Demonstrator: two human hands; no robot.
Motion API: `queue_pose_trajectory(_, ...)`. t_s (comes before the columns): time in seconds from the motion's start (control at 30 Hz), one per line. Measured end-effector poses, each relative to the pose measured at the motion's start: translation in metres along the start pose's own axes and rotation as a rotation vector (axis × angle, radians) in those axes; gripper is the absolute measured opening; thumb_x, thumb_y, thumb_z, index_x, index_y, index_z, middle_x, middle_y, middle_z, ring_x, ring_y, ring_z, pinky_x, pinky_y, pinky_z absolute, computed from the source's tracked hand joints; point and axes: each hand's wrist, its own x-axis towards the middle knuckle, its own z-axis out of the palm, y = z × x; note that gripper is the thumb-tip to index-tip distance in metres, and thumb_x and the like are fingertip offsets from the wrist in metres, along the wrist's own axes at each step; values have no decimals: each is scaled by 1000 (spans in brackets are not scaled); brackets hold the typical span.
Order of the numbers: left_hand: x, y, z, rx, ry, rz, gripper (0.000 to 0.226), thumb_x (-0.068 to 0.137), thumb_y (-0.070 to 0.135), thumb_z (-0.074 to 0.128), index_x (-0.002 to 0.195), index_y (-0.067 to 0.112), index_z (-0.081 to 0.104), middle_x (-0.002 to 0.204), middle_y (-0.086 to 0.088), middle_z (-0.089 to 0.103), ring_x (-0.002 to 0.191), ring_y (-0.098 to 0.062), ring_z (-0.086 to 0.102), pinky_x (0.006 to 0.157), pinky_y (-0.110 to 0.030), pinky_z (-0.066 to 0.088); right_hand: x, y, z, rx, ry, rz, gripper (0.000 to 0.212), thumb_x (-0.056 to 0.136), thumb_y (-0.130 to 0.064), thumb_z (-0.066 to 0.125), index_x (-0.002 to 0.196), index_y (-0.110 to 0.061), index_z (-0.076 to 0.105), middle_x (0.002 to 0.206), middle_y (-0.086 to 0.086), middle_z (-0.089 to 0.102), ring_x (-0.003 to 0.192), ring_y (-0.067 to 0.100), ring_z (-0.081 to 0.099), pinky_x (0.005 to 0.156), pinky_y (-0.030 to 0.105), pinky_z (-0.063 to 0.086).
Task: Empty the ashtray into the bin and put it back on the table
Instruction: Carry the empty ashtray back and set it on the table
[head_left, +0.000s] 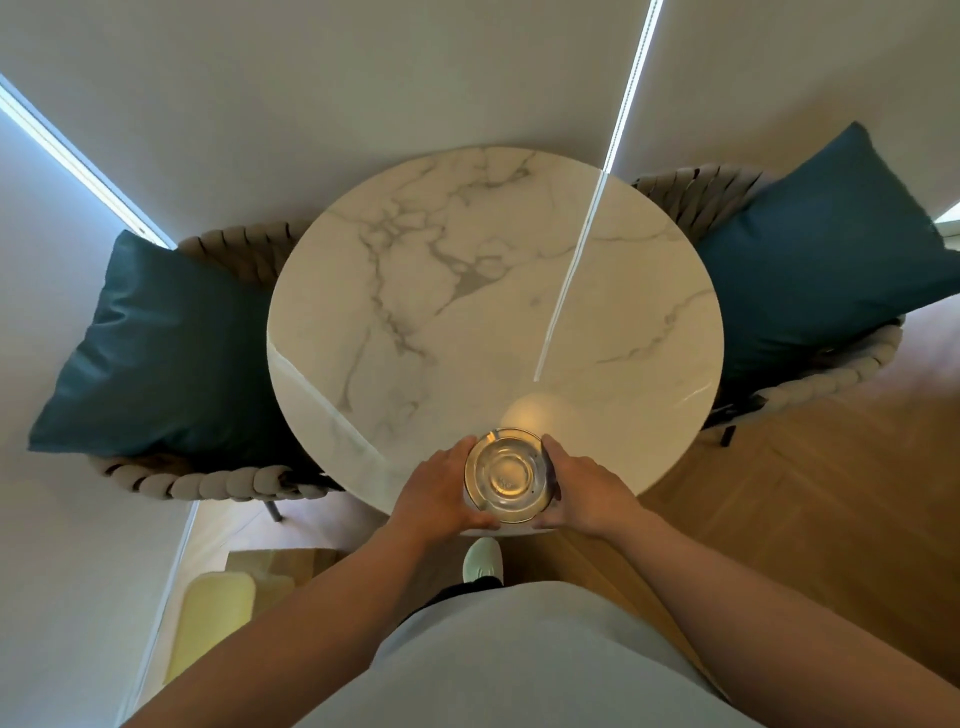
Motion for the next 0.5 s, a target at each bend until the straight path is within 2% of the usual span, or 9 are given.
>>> queue_pose_trajectory(0.23,47,-4,-28,39,-14,-12,103,49,52,91,136,32,38,123,4,64,104,-18,61,85,-32,50,37,-10,-25,23,27,63,117,67,-51,84,154,-21,12,113,8,66,97,27,65,81,45,57)
queue_pose_trajectory(0.5,93,3,-46,70,20,-54,102,48,55,90,134,30,41,122,4,66,103,-20,64,88,-38,53,79,-5,-62,36,21,61,106,65,-43,87,147,-24,23,111,6,67,94,28,66,80,45,58)
